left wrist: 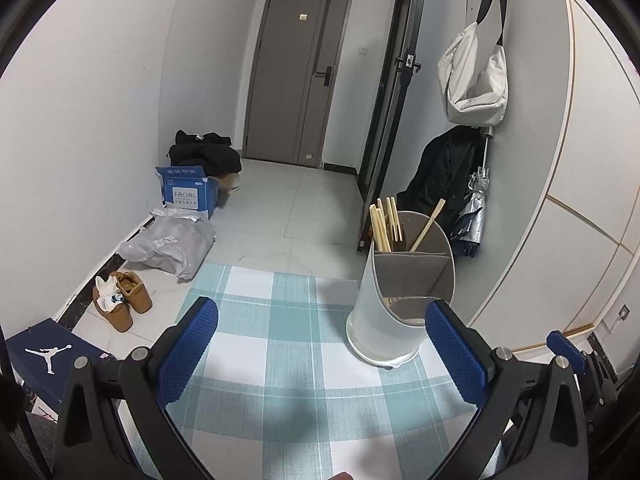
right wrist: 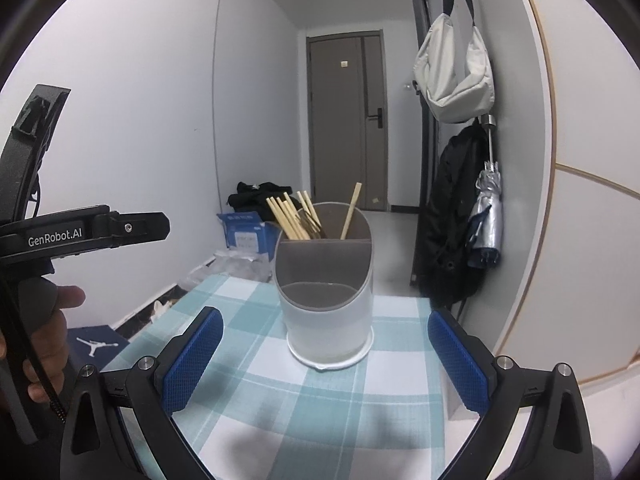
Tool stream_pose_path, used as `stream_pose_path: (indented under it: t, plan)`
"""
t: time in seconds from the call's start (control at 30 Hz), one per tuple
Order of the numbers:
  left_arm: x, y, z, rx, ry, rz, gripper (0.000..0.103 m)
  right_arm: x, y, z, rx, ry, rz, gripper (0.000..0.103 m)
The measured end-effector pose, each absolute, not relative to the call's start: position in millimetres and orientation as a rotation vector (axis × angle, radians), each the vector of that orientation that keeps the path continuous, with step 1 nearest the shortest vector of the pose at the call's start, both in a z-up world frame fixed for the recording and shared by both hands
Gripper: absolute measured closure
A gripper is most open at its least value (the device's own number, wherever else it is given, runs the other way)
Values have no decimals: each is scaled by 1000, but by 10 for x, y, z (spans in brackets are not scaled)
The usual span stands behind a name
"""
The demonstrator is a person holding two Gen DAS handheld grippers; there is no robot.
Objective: Organize utensils
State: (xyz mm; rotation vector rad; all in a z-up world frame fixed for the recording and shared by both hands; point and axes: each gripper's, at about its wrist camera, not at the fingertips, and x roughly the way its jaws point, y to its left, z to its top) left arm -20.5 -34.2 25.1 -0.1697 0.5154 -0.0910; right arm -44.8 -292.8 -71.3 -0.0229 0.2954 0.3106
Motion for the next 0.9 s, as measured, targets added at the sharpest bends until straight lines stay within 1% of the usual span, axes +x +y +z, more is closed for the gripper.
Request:
stream_pose_path:
  t: [0.27,0.9]
  plan:
    - [-230,-385,237,-139,504,-89,1,-432,-2928,-740,-27,311,299,0]
    - [-219,-344,215,-165,513,-72,1,-480,-2979,-730,-11,286,297,0]
